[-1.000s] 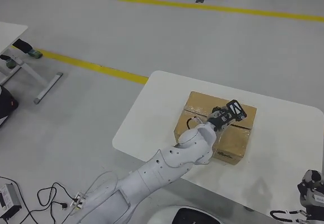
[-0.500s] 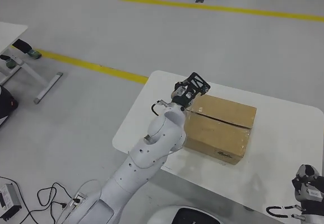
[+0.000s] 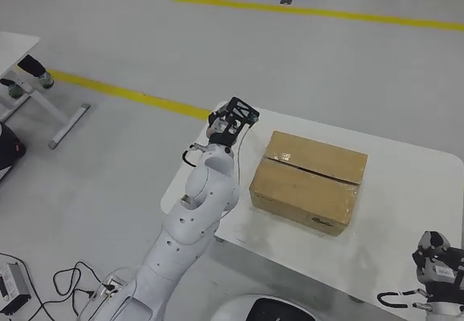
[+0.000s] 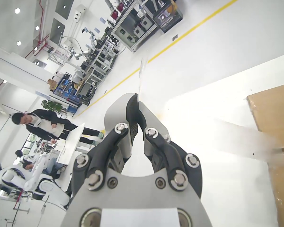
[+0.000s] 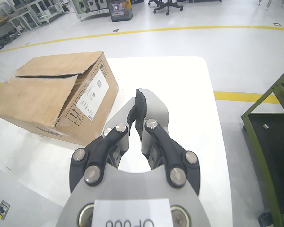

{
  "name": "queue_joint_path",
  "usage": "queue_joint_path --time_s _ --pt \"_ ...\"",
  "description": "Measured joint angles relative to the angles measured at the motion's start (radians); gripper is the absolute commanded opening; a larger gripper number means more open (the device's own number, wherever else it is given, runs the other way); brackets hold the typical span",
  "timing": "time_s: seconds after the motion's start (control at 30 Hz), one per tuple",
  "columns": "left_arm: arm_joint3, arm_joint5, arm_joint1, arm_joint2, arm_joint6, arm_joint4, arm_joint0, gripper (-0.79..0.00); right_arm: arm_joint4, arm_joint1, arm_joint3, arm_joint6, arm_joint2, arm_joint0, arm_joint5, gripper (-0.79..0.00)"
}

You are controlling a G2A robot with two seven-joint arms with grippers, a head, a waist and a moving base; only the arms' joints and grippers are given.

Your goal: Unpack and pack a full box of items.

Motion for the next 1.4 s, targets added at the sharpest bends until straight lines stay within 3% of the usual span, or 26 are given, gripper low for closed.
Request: queue_joint_path --time_s 0.37,0.4,0.47,0.7,1.07,1.23,1.4 --pt "0.01 0.02 0.001 -0.073 0.015 0.01 -0.002 -0.785 -0.003 0.001 0.001 0.003 0.002 0.005 -0.005 -0.785" --pt "0.017 0.024 0.0 -0.078 0.012 0.013 -0.004 -0.653 -0.002 0.001 0.001 0.004 0.002 0.005 -0.005 -0.785" --pt "0.03 0.034 -0.001 -0.086 0.005 0.016 -0.008 0.0 -0.002 0.001 0.001 0.005 0.002 0.005 -0.004 -0.785" --pt "0.067 0.054 -0.006 -0.109 -0.04 0.008 -0.019 0.0 -0.005 0.001 -0.001 0.008 0.004 0.002 -0.001 -0.785" --pt "0.03 0.057 -0.007 -0.192 -0.086 -0.061 0.0 0.0 -0.01 0.001 -0.008 0.013 -0.003 0.001 -0.003 -0.785" --pt "-0.016 0.065 -0.011 -0.259 -0.075 -0.242 0.016 0.0 -0.003 0.001 -0.009 0.014 -0.007 0.002 -0.006 -0.785" --pt "-0.045 0.069 -0.016 -0.313 -0.031 -0.439 0.038 0.0 0.097 -0.001 -0.024 0.037 -0.011 0.028 -0.048 -0.785"
